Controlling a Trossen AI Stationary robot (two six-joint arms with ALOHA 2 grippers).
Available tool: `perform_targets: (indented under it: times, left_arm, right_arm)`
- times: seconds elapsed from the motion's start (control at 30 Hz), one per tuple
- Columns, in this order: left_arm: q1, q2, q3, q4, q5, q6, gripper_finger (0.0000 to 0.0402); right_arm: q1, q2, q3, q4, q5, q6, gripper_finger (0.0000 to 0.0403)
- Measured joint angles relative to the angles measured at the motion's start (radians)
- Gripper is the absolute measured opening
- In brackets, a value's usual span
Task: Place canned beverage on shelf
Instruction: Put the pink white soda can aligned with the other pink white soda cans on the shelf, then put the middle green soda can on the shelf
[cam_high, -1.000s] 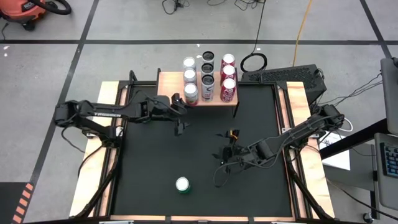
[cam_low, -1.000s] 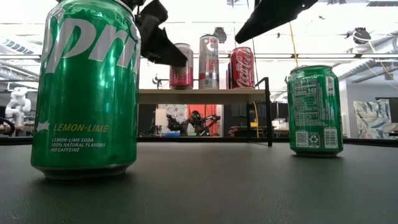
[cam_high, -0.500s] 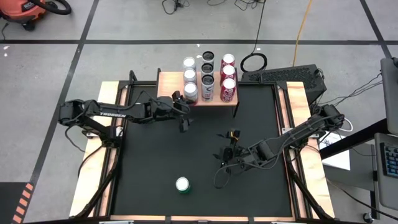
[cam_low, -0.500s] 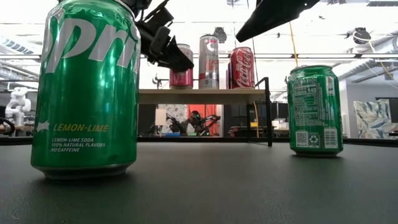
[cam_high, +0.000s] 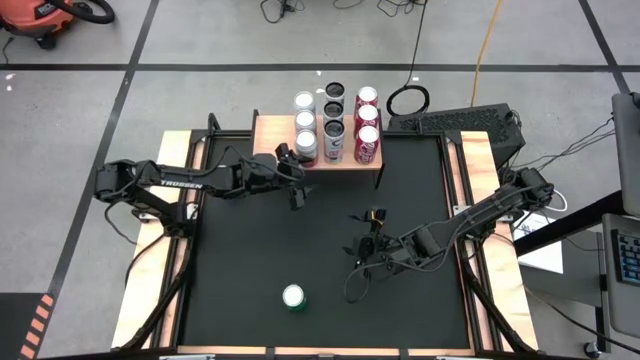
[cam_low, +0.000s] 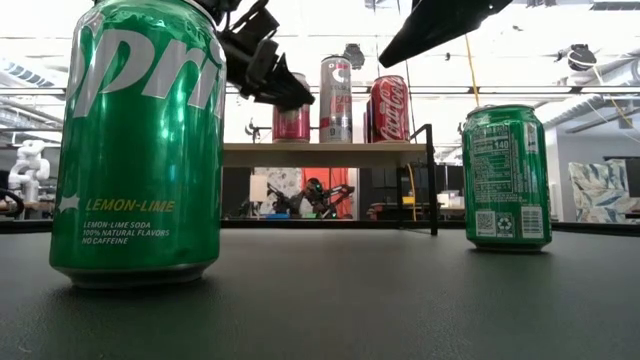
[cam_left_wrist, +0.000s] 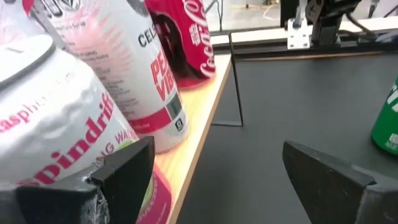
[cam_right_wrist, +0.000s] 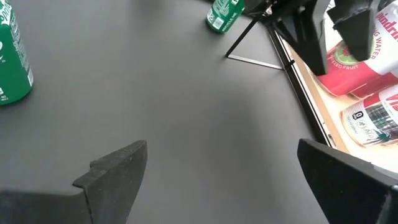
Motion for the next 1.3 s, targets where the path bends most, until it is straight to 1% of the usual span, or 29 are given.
perform_targets:
  times: [0.5, 0.83, 0.97, 1.13, 1.23, 1.3]
  left_arm:
    - [0.014, 0.000, 0.000, 0.017, 0.001, -0.002, 0.0352]
    - [0.005, 0.000, 0.000, 0.036, 0.002, -0.018, 0.0352]
    - [-0.045, -0.042, 0.000, 0.000, 0.016, -0.076, 0.0352]
    - [-0.145, -0.127, 0.001, -0.124, 0.016, -0.140, 0.0352]
    - [-0.214, -0.180, 0.001, -0.200, -0.007, -0.181, 0.0352]
    - [-0.260, -0.207, 0.001, -0.263, -0.043, -0.190, 0.0352]
  right_arm:
    - [0.000, 0.000, 0.000, 0.009, 0.000, 0.015, 0.0392]
    - [0.000, 0.001, 0.001, 0.023, 0.000, 0.041, 0.0392]
    - [0.008, 0.001, 0.001, 0.023, -0.001, 0.041, 0.0392]
    - [0.034, 0.001, 0.001, 0.023, -0.004, 0.063, 0.0392]
    - [0.048, 0.001, 0.001, 0.016, -0.006, 0.096, 0.0392]
    - [0.058, 0.001, 0.001, -0.001, -0.009, 0.126, 0.0392]
